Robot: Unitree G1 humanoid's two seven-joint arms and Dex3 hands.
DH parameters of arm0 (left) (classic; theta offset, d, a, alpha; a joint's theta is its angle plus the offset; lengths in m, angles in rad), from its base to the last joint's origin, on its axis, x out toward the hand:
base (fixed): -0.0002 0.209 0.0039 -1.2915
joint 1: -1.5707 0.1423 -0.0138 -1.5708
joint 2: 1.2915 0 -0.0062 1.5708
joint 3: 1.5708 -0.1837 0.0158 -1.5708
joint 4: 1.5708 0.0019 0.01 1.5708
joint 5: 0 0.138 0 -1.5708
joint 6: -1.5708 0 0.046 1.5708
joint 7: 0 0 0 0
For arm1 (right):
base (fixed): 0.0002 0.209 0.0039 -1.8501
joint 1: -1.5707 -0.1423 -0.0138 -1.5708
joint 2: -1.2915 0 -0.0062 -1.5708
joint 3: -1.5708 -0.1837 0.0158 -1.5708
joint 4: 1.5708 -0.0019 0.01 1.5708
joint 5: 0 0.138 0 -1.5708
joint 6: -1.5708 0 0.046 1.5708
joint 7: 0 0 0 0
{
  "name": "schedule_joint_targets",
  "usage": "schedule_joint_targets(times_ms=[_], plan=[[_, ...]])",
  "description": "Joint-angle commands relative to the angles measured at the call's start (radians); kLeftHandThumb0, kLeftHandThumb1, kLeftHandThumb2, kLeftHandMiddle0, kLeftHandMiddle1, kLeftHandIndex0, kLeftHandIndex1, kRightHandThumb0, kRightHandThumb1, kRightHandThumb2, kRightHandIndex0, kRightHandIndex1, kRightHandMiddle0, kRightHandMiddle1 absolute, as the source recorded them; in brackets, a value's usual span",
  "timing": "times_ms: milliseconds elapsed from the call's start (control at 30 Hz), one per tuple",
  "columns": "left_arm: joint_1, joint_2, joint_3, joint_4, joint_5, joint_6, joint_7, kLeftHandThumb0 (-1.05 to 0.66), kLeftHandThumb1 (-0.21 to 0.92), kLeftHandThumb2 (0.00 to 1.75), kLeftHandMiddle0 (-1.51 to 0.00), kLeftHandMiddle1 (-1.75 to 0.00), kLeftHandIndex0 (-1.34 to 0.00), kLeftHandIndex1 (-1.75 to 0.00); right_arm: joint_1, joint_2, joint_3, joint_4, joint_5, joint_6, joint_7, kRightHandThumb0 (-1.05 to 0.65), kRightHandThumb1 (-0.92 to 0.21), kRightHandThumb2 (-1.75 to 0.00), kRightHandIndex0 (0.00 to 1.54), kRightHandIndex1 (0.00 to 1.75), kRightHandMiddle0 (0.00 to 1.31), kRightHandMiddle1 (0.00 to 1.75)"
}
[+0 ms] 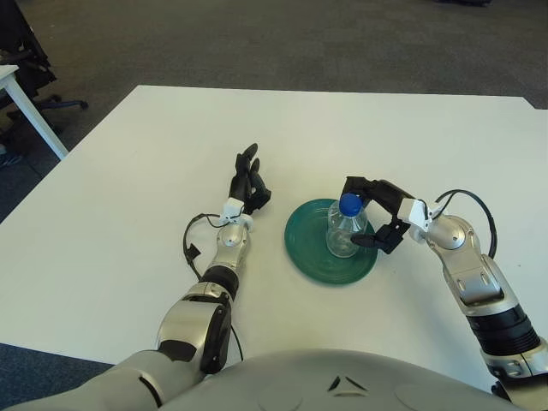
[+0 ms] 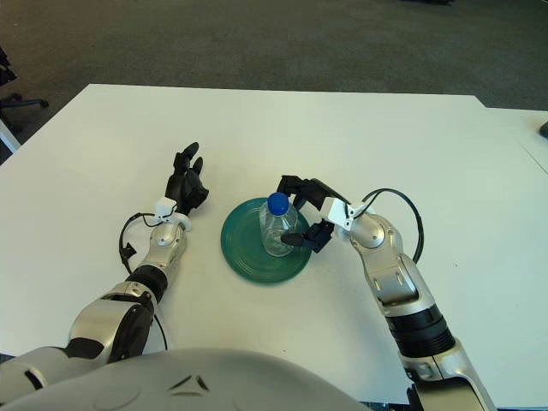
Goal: Put the bottle into the plate.
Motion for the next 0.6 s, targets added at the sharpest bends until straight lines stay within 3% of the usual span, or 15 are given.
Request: schedule_joint_targets(times_ms=[0,567], plan=[[0.141,-0.029,-0.017,0.097,0.021,0.032,0.016,-1.05,0.92,1.16,-0.28,0.00,0.00,-0.69,0.000,0.015,0.004,0.015,0.000,-0.022,-0.017,-0.10,-0.24,-1.33,1.25,1.75,1.01,1.75],[0.155,-0.005,-0.015,0.090,0.016,0.016,-0.005,-1.05,0.92,1.14,-0.29,-0.01,0.00,-0.70,0.009,0.046,0.016,0.035,0.000,-0.060,-0.052,-0.07,-0.22,-1.36,1.26,1.75,1.03,1.75]])
